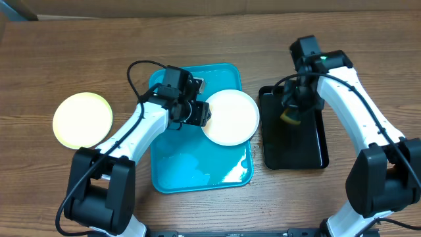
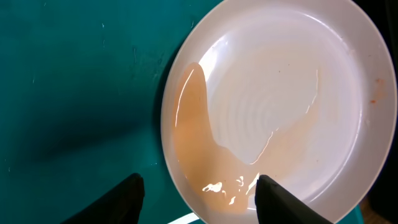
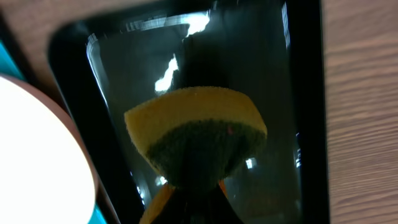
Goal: Clean dirty plates on tray and stack at the side
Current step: 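Return the sponge to the black tray with the right gripper, then tilt the white plate up and lower it back with left gripper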
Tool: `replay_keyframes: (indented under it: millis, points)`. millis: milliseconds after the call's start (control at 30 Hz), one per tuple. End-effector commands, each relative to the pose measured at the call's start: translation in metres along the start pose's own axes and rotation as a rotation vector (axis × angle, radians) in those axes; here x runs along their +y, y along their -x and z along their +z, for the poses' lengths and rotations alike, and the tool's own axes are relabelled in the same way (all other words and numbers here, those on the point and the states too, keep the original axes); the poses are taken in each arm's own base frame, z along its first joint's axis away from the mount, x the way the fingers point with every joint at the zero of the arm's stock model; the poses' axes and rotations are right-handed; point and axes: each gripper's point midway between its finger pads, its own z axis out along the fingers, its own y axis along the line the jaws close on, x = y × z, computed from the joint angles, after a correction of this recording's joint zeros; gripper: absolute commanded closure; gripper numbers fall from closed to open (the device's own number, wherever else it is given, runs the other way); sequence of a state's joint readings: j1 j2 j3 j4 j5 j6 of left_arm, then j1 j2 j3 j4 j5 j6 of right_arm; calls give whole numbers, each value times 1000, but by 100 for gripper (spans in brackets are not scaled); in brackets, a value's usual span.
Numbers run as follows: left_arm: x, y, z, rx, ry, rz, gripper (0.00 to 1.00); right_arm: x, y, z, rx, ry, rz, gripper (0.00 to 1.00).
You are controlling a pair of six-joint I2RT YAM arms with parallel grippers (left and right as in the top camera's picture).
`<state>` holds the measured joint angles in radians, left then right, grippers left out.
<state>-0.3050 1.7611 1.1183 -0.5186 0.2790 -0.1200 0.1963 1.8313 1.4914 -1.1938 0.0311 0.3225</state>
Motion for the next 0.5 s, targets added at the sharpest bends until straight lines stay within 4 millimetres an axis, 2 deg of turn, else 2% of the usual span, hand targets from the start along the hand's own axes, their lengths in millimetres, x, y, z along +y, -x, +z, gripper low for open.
replay_keyframes:
  millis: [0,167,233,300,400,467]
  points:
    - [20,-7,12,30,86,-8,44,19,-22,4,59,128,-85,96]
    - [24,-17,29,75,81,-48,49,18,-32,29,68,123,-65,96]
    - [18,-19,36,84,36,-53,51,16,-34,38,67,119,-44,92]
    - [11,-19,40,88,-10,-55,62,14,-37,46,67,119,-43,92]
    - [10,-19,40,91,-20,-68,96,12,-42,52,78,114,-43,91]
    - [12,-20,40,95,-16,-73,96,11,-43,54,81,113,-43,92]
